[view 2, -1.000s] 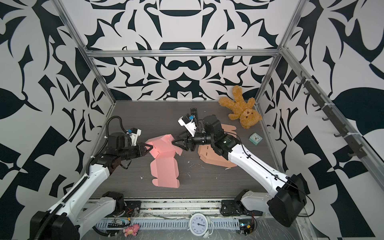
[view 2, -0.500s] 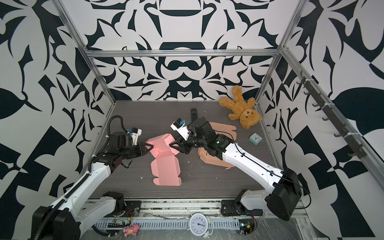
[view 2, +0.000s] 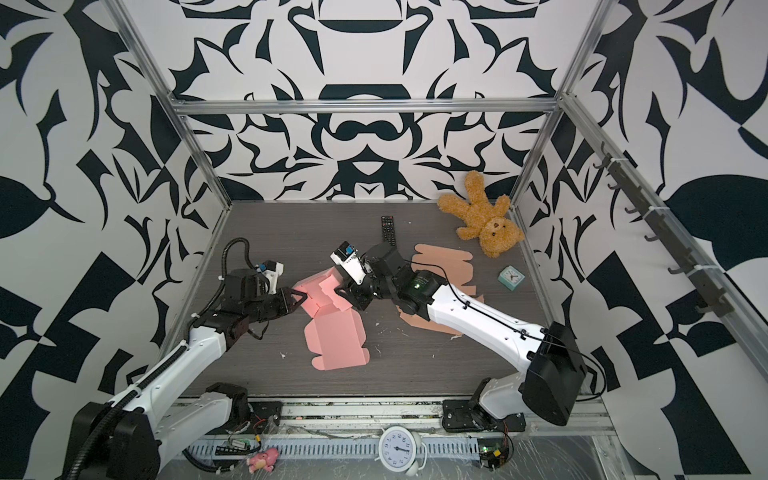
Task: Fold the paper box
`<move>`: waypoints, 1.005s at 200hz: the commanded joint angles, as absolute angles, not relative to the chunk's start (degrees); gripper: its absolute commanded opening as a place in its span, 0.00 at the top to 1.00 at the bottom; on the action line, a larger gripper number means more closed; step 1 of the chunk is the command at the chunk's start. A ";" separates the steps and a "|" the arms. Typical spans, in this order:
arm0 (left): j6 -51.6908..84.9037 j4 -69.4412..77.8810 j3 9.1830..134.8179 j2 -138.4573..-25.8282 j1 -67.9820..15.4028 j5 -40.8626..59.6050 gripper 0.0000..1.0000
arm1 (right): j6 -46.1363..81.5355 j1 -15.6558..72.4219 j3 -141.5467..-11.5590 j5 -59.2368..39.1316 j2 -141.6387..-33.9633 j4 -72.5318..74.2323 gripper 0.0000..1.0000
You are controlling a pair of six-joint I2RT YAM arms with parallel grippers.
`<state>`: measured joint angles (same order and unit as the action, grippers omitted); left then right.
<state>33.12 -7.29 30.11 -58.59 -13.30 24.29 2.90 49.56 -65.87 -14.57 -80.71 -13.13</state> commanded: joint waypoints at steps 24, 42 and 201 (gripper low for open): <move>36.11 -3.48 28.40 -58.27 -14.29 21.35 0.86 | 3.57 53.21 -70.84 -4.81 -82.79 -14.04 0.62; 37.65 -2.06 27.68 -58.42 -14.34 20.36 0.86 | 3.77 54.85 -72.69 -0.91 -84.94 -15.26 0.61; 46.44 0.97 26.49 -57.47 -14.94 15.64 0.88 | 0.54 65.48 -89.30 35.61 -99.85 -26.45 0.62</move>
<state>43.75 -1.45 26.74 -58.15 -14.57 15.94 2.20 63.96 -84.88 27.16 -98.24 -23.44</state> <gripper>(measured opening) 0.120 0.393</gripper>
